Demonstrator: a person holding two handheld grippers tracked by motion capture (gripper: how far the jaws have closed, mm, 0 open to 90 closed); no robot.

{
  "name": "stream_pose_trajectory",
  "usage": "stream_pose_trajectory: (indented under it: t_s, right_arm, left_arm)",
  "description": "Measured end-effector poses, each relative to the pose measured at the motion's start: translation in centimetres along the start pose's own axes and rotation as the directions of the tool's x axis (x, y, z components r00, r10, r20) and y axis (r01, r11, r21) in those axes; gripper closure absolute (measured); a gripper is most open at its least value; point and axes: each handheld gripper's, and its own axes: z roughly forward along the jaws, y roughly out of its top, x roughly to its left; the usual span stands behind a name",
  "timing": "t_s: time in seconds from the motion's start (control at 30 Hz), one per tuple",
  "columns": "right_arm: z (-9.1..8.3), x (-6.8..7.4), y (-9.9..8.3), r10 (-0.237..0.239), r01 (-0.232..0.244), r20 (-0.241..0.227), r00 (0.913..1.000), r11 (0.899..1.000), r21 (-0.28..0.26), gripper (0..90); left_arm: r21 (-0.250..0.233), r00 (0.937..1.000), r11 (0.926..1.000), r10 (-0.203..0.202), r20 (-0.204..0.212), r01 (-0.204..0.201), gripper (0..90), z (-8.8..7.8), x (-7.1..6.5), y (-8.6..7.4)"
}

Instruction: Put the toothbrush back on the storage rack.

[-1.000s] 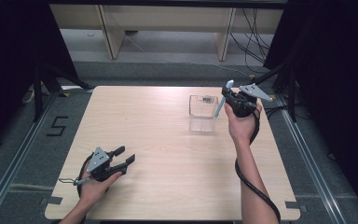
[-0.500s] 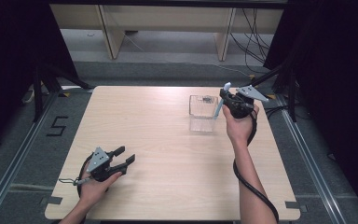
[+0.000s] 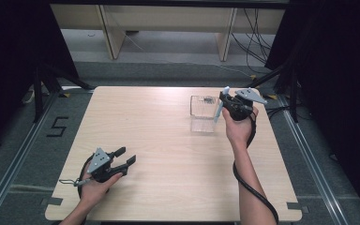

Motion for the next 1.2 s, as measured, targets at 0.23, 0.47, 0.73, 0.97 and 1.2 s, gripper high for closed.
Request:
stream_pose_trajectory:
  t_s: [0.23,0.47,0.73,0.97,1.2]
  right_arm:
    - [0.2,-0.1,-0.4,-0.019,0.019,-0.001,0.9998,1.000,0.004,84.6]
    - [0.4,-0.1,-0.7,-0.015,0.015,0.000,0.9999,1.000,0.011,84.8]
    - [0.6,-0.1,-1.4,-0.002,0.002,0.000,1.0000,1.000,0.024,84.9]
    - [1.0,-0.4,-2.3,-0.009,0.009,0.000,1.0000,0.999,0.039,84.9]
    - [1.3,-0.4,-3.3,0.008,-0.008,0.001,1.0000,0.998,0.059,84.8]
  left_arm:
    - [-0.001,1.0000,1.0000,-0.002,0.001,0.002,41.0,0.0,0.0,0.0]
    - [0.000,1.0000,1.0000,-0.002,0.001,0.002,41.0,0.0,0.0,0.0]
    - [-0.002,1.0000,1.0000,-0.002,0.001,0.002,41.0,0.0,-0.1,0.0]
    - [-0.001,1.0000,1.0000,-0.001,0.002,0.001,41.1,0.0,-0.1,0.0]
    - [0.015,1.0000,0.9999,0.000,-0.006,0.000,41.0,-0.2,-0.1,0.0]
